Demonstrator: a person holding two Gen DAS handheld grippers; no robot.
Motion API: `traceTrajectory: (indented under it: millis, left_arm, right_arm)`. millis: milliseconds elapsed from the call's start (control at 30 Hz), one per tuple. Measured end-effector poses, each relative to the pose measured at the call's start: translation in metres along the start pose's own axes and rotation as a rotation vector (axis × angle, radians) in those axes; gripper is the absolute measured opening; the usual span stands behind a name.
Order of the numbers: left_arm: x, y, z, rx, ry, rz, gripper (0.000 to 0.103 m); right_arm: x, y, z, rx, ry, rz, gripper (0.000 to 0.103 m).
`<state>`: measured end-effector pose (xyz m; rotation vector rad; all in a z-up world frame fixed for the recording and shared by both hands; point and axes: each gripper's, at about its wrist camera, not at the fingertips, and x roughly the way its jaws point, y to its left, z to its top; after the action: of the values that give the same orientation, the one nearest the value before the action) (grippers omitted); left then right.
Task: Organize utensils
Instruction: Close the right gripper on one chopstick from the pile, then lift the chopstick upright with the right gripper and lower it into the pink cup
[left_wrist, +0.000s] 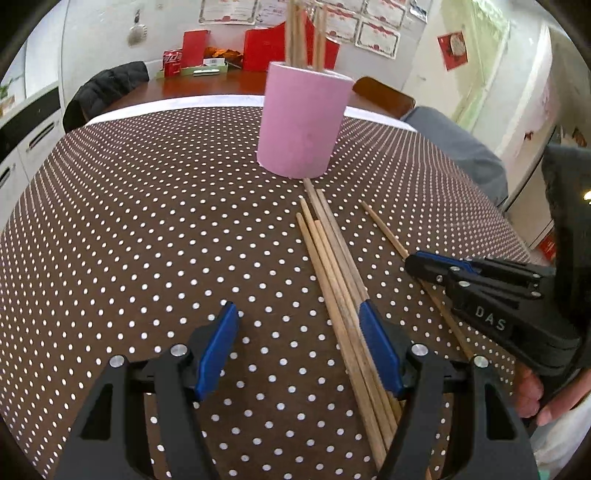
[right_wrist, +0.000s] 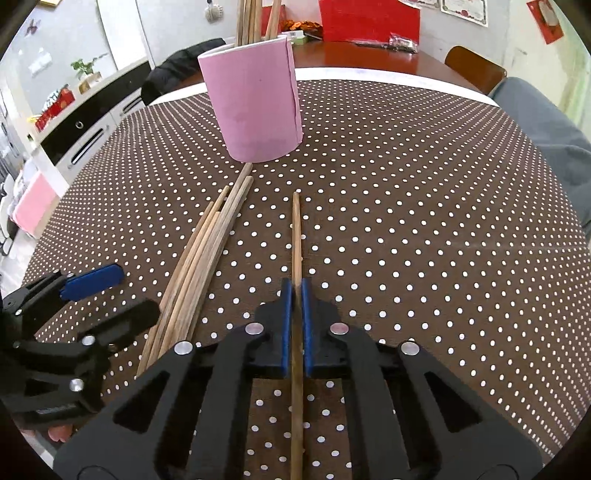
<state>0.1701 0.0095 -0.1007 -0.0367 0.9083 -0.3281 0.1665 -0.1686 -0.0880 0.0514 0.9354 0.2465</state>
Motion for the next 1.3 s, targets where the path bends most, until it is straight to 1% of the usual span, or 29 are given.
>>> traceTrajectory:
  millis: [67, 167, 233, 367, 433, 567, 633, 700, 733, 767, 800, 833, 867, 933, 1133, 1200, 1300]
  left_arm:
    - [0.004, -0.006, 0.003, 0.024, 0.010, 0.040, 0.067]
    - [0.008, -0.010, 0.007, 0.029, 0.019, 0.108, 0.067]
    - [0.008, -0.013, 0.007, 0.029, 0.027, 0.121, 0.067]
    - [0.010, -0.022, 0.014, 0.059, 0.032, 0.193, 0.067]
    - [0.012, -0.025, 0.019, 0.074, 0.041, 0.229, 0.068]
    - [0.018, -0.032, 0.022, 0.103, 0.062, 0.258, 0.069]
    - [0.023, -0.035, 0.023, 0.104, 0.070, 0.286, 0.069]
    - [0.027, -0.034, 0.028, 0.082, 0.084, 0.269, 0.069]
    - [0.027, -0.031, 0.029, 0.068, 0.093, 0.247, 0.064]
    - [0.028, -0.028, 0.032, 0.053, 0.097, 0.190, 0.045]
    - [0.028, -0.028, 0.033, 0.067, 0.090, 0.204, 0.030]
    - [0.028, -0.029, 0.035, 0.086, 0.081, 0.210, 0.010]
    - [0.029, -0.029, 0.036, 0.094, 0.075, 0.209, 0.009]
    - [0.029, -0.028, 0.038, 0.076, 0.062, 0.201, 0.007]
    - [0.023, -0.013, 0.039, 0.016, 0.024, 0.153, 0.007]
    - [0.016, -0.009, 0.037, 0.011, -0.003, 0.138, 0.007]
    - [0.002, -0.007, 0.036, -0.009, -0.079, 0.098, 0.007]
  right_arm:
    - [-0.001, -0.001, -0.002, -0.007, -0.012, 0.005, 0.006]
    - [-0.003, -0.001, -0.006, -0.015, -0.026, 0.012, 0.006]
    - [-0.005, -0.004, -0.009, -0.012, -0.033, 0.027, 0.006]
    - [-0.012, -0.013, -0.023, 0.002, -0.035, 0.050, 0.006]
    - [-0.013, -0.017, -0.020, 0.005, -0.034, 0.056, 0.006]
    - [-0.016, -0.025, -0.019, 0.013, -0.032, 0.071, 0.006]
    - [-0.016, -0.025, -0.019, 0.014, -0.031, 0.071, 0.006]
    - [-0.017, -0.026, -0.019, 0.015, -0.031, 0.072, 0.006]
    - [-0.017, -0.026, -0.017, 0.017, -0.030, 0.074, 0.006]
    - [-0.018, -0.028, -0.018, 0.019, -0.030, 0.077, 0.006]
    - [-0.017, -0.024, -0.015, 0.019, -0.029, 0.075, 0.006]
    - [-0.018, -0.024, -0.016, 0.018, -0.029, 0.073, 0.006]
    - [-0.018, -0.024, -0.016, 0.020, -0.030, 0.070, 0.006]
    - [-0.018, -0.019, -0.014, 0.031, -0.033, 0.062, 0.006]
    - [-0.018, -0.020, -0.010, 0.071, -0.037, 0.064, 0.005]
    - [-0.023, -0.021, -0.008, 0.075, -0.055, 0.069, 0.005]
    - [-0.031, -0.024, -0.003, 0.090, -0.085, 0.076, 0.005]
